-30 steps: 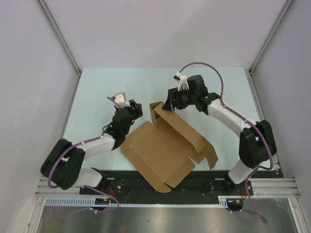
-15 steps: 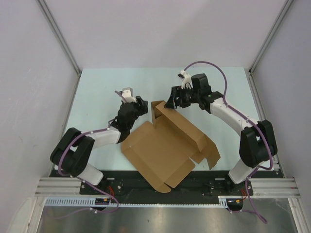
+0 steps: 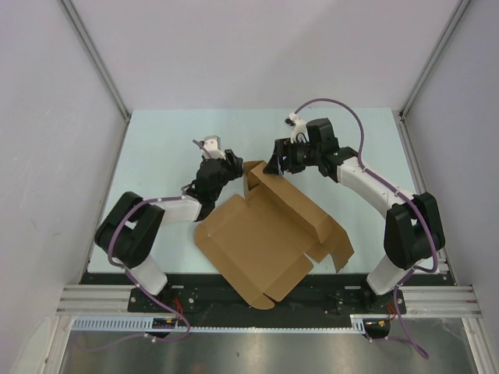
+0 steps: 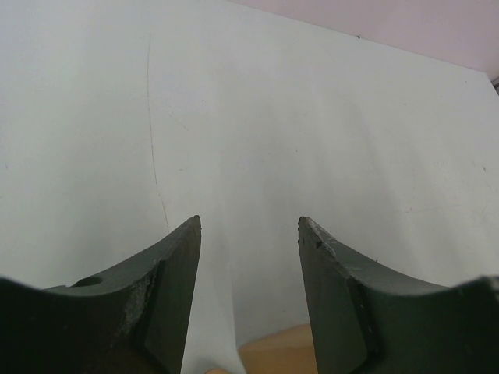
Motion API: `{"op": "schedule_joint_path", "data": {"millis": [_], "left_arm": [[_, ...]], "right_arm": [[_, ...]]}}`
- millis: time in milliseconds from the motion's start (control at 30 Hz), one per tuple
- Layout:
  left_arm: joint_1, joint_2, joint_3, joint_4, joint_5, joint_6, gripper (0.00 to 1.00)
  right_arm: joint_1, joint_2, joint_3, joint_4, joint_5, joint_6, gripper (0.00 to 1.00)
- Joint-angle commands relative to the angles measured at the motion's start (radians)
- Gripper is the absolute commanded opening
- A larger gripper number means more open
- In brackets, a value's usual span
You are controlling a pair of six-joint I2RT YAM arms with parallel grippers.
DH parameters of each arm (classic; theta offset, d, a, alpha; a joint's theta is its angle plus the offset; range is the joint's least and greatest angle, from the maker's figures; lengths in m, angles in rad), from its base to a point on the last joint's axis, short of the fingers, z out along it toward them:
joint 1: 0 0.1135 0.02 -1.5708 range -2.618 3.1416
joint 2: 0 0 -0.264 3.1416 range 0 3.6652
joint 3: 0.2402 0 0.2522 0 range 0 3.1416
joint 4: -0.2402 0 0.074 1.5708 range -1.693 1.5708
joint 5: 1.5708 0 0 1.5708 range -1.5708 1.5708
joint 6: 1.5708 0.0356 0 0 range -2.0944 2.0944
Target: Fold the paper box
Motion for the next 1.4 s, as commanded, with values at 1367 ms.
{"op": "schedule_joint_path", "data": {"millis": [1367], "left_arm": [[-0.022, -0.017, -0.382, 0.818, 0.45, -0.09, 0.59]], "right_arm": [[0.005, 0.027, 0.004, -0.011, -0.016, -0.014, 0.75]]}}
